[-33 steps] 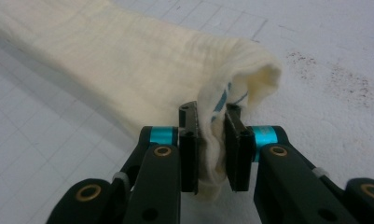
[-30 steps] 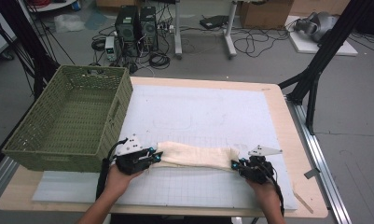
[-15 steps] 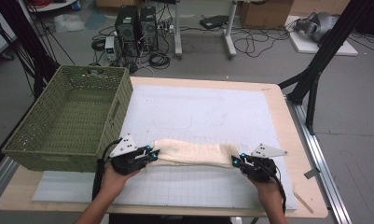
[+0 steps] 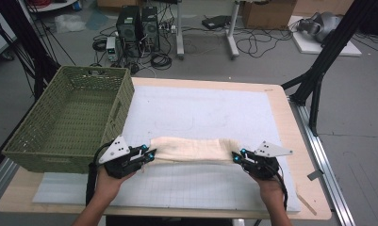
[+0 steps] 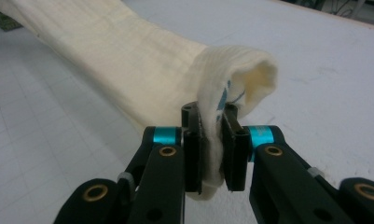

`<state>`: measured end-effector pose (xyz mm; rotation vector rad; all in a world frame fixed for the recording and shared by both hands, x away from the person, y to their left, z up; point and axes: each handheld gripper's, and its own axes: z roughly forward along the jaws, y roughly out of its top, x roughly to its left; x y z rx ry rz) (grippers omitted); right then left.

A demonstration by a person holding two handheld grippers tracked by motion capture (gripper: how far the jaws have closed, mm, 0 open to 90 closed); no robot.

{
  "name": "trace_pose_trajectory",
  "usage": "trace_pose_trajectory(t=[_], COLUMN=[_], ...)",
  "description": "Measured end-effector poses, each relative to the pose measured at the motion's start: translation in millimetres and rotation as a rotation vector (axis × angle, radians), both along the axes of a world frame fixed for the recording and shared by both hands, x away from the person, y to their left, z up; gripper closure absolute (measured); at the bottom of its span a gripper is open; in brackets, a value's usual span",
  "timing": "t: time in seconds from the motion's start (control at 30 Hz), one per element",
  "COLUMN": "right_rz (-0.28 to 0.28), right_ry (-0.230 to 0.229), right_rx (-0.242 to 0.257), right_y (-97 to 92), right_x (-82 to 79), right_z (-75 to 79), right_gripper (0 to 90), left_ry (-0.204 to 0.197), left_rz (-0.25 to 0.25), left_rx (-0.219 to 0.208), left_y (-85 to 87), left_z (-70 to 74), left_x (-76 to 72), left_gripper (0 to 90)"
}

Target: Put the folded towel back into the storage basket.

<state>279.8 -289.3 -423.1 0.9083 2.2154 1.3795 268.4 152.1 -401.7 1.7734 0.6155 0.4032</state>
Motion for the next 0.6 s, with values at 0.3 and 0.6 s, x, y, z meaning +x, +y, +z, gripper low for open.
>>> trace_pose_trajectory(t=[0.3,0.6], right_rz=[0.013,0.030], right_ry=[-0.069,-0.094], right_rx=[0.032,0.040], right_y=[2.5,10.4], right_x=[2.9,8.1], right_z=[10.0,18.9], right_gripper=[81.5,81.7], left_ry=[-0.024,-0.049], left_rz=[0.006,0.021], left_rx=[-0.028,-0.050], left_y=[7.5,16.7], left_z=[9.0,19.8], left_x=[-6.2,-11.0], left_gripper=[81.3,81.3])
